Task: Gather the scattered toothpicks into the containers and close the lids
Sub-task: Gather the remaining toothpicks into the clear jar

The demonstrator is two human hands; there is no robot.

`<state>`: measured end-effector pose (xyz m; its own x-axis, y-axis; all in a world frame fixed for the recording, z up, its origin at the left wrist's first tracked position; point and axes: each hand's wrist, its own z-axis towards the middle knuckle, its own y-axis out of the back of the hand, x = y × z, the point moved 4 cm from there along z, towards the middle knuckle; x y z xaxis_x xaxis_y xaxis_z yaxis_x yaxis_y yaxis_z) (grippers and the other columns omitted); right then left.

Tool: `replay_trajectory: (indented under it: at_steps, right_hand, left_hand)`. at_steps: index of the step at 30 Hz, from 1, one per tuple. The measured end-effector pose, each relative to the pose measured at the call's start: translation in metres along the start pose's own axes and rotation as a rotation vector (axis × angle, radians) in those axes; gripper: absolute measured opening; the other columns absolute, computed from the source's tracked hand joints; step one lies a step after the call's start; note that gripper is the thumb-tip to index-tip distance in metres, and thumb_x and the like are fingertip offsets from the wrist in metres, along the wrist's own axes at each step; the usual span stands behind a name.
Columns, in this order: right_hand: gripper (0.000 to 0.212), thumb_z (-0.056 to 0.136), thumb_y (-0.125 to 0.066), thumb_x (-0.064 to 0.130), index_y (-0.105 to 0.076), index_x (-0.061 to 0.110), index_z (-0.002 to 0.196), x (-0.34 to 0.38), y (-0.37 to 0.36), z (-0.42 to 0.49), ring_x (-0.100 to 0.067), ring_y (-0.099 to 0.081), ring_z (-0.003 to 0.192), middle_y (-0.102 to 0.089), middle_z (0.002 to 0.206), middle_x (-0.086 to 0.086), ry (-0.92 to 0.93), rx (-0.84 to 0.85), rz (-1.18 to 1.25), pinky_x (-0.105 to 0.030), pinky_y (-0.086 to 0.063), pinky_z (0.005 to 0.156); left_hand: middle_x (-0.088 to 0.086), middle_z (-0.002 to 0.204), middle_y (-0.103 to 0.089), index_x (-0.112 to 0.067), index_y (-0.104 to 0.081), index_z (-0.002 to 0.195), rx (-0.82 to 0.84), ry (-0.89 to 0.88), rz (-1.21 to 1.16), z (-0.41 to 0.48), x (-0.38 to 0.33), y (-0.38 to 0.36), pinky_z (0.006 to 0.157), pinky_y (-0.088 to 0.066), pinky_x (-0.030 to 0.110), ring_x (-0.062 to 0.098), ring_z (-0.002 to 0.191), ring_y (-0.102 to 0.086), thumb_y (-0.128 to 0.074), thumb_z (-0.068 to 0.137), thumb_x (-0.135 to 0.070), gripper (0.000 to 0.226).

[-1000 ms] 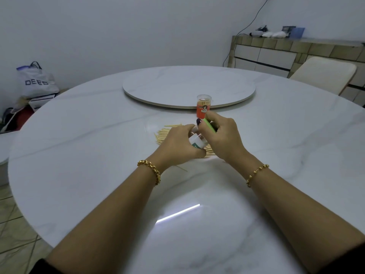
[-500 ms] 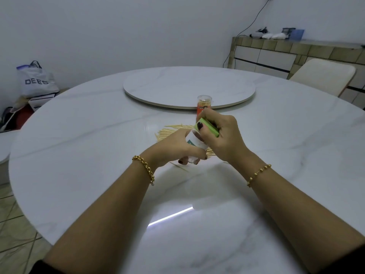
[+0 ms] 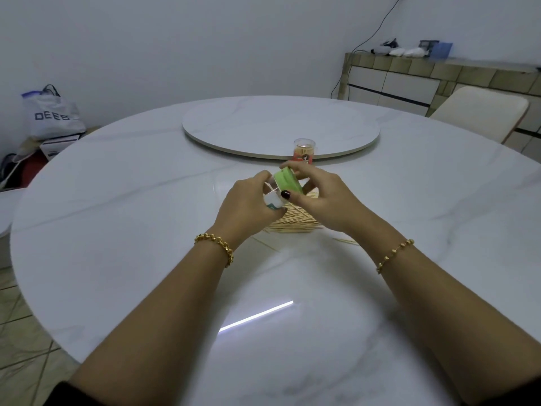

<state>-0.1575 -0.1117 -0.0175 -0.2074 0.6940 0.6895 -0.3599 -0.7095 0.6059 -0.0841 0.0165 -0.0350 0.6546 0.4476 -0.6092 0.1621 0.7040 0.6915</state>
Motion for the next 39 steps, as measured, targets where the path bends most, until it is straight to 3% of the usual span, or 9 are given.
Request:
replay_trajectory:
  at_steps: [3, 5, 11, 20, 25, 30, 32, 35, 39]
  right_hand:
    - [0.06, 0.082, -0.064, -0.001, -0.05, 0.029, 0.132, 0.005, 0.003, -0.001, 0.007, -0.049, 0.106, -0.05, 0.124, 0.018, 0.118, 0.086, 0.026, -0.003, -0.038, 0.069]
    - [0.066, 0.08, -0.069, 0.005, -0.045, 0.027, 0.137, 0.003, 0.003, -0.001, 0.003, -0.047, 0.113, -0.045, 0.127, 0.018, 0.125, 0.044, 0.029, -0.002, -0.038, 0.068]
    - [0.047, 0.081, -0.071, 0.039, -0.053, 0.031, 0.124, -0.006, 0.006, 0.0, -0.002, -0.06, 0.086, -0.058, 0.107, 0.01, -0.047, -0.059, -0.037, -0.006, -0.043, 0.066]
    - [0.051, 0.078, -0.075, 0.01, -0.055, 0.027, 0.121, -0.011, 0.0, 0.001, -0.007, -0.057, 0.086, -0.055, 0.111, 0.008, -0.007, -0.022, 0.048, -0.007, -0.04, 0.063]
    - [0.054, 0.078, -0.073, 0.002, -0.053, 0.02, 0.124, -0.012, 0.008, 0.004, -0.004, -0.054, 0.091, -0.049, 0.105, 0.019, 0.033, -0.094, 0.062, -0.005, -0.04, 0.062]
    - [0.056, 0.077, -0.075, 0.006, -0.055, 0.022, 0.126, -0.034, 0.018, 0.018, 0.003, -0.052, 0.069, -0.056, 0.118, 0.005, -0.016, -0.111, -0.133, -0.005, -0.038, 0.065]
    - [0.058, 0.076, -0.077, 0.013, -0.054, 0.024, 0.129, -0.046, 0.021, 0.029, -0.003, -0.052, 0.07, -0.058, 0.121, 0.001, -0.041, -0.103, -0.244, -0.016, -0.041, 0.074]
    - [0.059, 0.077, -0.076, 0.021, -0.052, 0.025, 0.131, -0.059, 0.022, 0.05, -0.02, -0.058, 0.102, -0.06, 0.121, -0.003, -0.089, -0.118, -0.347, -0.036, -0.048, 0.088]
    - [0.047, 0.08, -0.073, 0.03, -0.056, 0.019, 0.122, -0.065, 0.008, 0.078, -0.024, -0.058, 0.102, -0.063, 0.113, -0.001, -0.128, -0.108, -0.527, -0.033, -0.049, 0.074]
  left_hand:
    - [-0.006, 0.09, -0.061, -0.021, -0.055, 0.098, -0.004, 0.001, 0.001, 0.001, 0.005, -0.001, 0.06, -0.044, 0.019, 0.011, 0.076, -0.057, -0.077, 0.073, -0.029, 0.034]
    - [-0.008, 0.088, -0.06, -0.023, -0.054, 0.095, -0.013, -0.019, 0.017, 0.002, 0.006, -0.001, 0.058, -0.042, 0.015, 0.008, 0.074, -0.057, -0.076, 0.074, -0.028, 0.032]
    - [-0.009, 0.088, -0.06, -0.021, -0.055, 0.097, -0.016, -0.029, 0.007, 0.001, 0.001, -0.002, 0.057, -0.044, 0.018, 0.005, 0.072, -0.057, -0.075, 0.074, -0.027, 0.031]
    - [-0.006, 0.086, -0.061, -0.021, -0.055, 0.092, -0.011, 0.001, -0.065, 0.001, 0.009, -0.01, 0.061, -0.043, 0.023, 0.013, 0.077, -0.057, -0.079, 0.069, -0.025, 0.034]
    - [-0.006, 0.089, -0.066, -0.021, -0.06, 0.097, -0.045, 0.066, -0.141, 0.005, 0.018, -0.008, 0.064, -0.049, 0.026, 0.012, 0.08, -0.062, -0.08, 0.068, -0.032, 0.037]
    - [-0.009, 0.102, -0.063, -0.019, -0.057, 0.107, -0.088, 0.149, -0.318, 0.011, 0.022, -0.002, 0.064, -0.042, 0.007, -0.002, 0.089, -0.059, -0.079, 0.073, -0.039, 0.045]
    - [-0.006, 0.112, -0.061, -0.018, -0.051, 0.118, -0.089, 0.174, -0.4, 0.013, 0.023, -0.004, 0.067, -0.045, 0.013, -0.001, 0.092, -0.058, -0.071, 0.081, -0.04, 0.047]
    - [-0.002, 0.124, -0.055, -0.018, -0.041, 0.127, -0.099, 0.189, -0.45, 0.016, 0.028, -0.006, 0.079, -0.05, 0.024, 0.004, 0.102, -0.056, -0.064, 0.087, -0.04, 0.051]
    - [-0.001, 0.125, -0.054, -0.023, -0.035, 0.12, -0.127, 0.199, -0.489, 0.017, 0.035, -0.008, 0.093, -0.051, 0.043, 0.013, 0.111, -0.057, -0.063, 0.078, -0.052, 0.058]
